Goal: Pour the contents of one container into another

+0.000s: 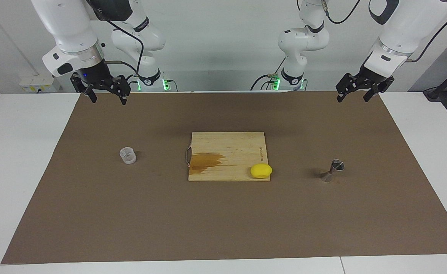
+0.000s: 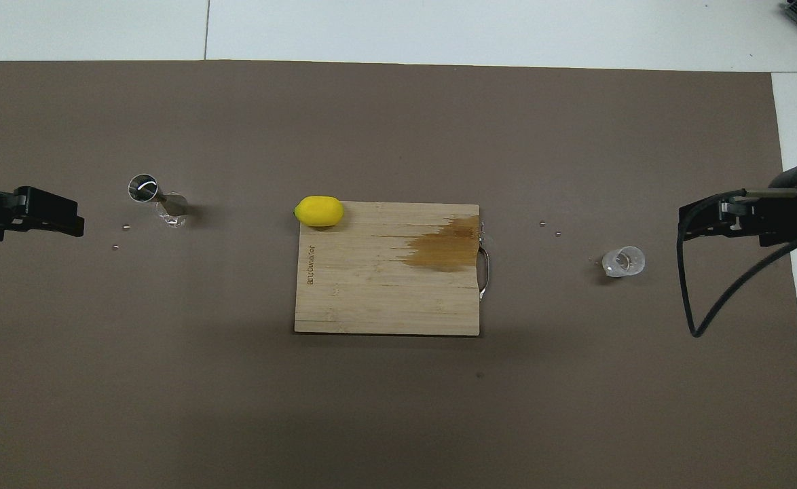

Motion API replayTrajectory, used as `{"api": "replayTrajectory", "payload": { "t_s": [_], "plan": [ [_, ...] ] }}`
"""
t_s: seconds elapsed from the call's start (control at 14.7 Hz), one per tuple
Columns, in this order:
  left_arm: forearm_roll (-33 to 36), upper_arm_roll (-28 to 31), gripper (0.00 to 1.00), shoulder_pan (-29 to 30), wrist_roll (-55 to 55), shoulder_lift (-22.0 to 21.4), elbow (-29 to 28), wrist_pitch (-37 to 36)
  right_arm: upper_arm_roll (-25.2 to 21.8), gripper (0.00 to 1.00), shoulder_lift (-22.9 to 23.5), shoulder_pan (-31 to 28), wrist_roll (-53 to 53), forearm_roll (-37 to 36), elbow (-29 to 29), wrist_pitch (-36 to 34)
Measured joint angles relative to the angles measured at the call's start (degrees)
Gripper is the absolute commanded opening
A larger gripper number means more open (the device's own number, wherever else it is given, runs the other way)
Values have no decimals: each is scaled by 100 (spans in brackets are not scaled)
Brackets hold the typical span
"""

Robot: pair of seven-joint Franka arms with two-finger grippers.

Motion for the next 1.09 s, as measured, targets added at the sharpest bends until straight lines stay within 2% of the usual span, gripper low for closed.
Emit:
{"api": "replayTrajectory", "payload": {
  "t_s": [0.82,1.09],
  "plan": [
    [6,-44,100,-20,34,11,1,-8,-4,100,-11,-7,0,0,0,0],
    [-181,75,100,-40,-4,313,-16,-228,-4,100,-12,-7,0,0,-10,0]
  ]
}}
